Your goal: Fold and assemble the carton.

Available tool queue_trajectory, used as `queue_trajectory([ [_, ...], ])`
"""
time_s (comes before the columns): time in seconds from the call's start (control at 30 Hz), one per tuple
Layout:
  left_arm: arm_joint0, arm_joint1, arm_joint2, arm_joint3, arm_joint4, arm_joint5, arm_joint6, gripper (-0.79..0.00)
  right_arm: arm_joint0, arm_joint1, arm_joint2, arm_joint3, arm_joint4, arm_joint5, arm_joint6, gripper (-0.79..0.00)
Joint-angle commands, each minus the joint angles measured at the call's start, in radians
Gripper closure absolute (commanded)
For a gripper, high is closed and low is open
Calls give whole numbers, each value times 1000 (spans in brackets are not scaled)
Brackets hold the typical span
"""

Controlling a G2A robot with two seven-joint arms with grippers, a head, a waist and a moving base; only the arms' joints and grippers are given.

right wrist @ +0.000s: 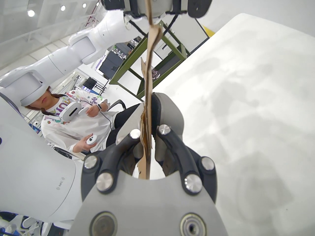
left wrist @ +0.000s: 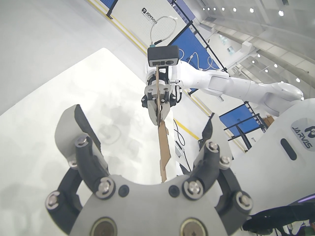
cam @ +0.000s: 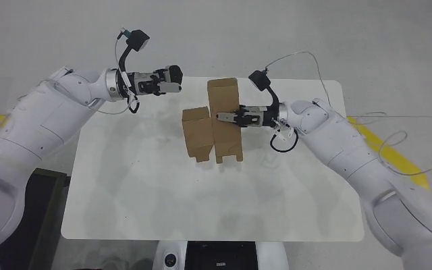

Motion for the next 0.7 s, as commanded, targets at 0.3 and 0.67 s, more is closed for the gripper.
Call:
queue_trajectory([
  [0.3, 99, -17, -41, -3, 61, 0, 0, -785, -57, -41, 143, 64, 6, 0, -28, 0],
  [0.67, 174, -40, -79, -52, 127, 0, 0, -785, -103, -83, 251, 91, -38, 0, -26, 0],
])
